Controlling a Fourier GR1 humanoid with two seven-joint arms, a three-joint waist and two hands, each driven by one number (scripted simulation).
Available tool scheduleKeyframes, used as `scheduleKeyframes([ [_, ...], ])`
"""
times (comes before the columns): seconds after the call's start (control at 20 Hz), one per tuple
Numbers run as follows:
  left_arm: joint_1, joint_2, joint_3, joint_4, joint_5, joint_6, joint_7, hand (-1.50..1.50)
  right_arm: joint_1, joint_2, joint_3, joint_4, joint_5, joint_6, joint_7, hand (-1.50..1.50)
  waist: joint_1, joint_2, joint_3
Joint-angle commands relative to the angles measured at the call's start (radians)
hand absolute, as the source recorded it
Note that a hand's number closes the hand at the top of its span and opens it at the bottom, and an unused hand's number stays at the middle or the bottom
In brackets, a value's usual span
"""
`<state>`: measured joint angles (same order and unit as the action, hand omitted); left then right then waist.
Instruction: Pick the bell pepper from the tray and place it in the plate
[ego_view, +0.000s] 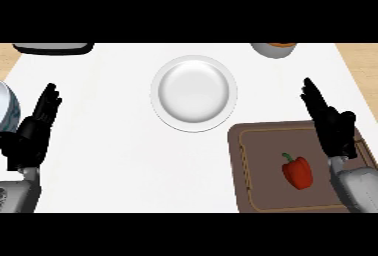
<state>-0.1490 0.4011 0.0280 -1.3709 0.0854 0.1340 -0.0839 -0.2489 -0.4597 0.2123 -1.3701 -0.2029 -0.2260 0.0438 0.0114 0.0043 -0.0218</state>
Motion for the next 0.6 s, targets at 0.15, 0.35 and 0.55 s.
scheduleKeyframes([
  [0.15, -0.081, 0.019, -0.019, -0.085, 0.038, -0.085, 0.003, 0.00, -0.085, 0.124, 0.252, -0.153, 0.038, 0.190, -0.088, 1.50, 0.029, -0.010, 0.023],
  [0.35, -0.114, -0.002, -0.047, -0.076, 0.048, -0.101, 0.034, 0.00, -0.182, -0.164, 0.359, -0.098, 0.458, 0.136, -0.037, 1.50, -0.003, -0.036, 0.001],
  [0.55, -0.114, 0.007, -0.040, -0.192, 0.082, -0.109, 0.125, 0.00, 0.093, 0.130, 0.468, -0.077, 0.503, -0.141, -0.130, -1.50, -0.007, -0.010, 0.024],
])
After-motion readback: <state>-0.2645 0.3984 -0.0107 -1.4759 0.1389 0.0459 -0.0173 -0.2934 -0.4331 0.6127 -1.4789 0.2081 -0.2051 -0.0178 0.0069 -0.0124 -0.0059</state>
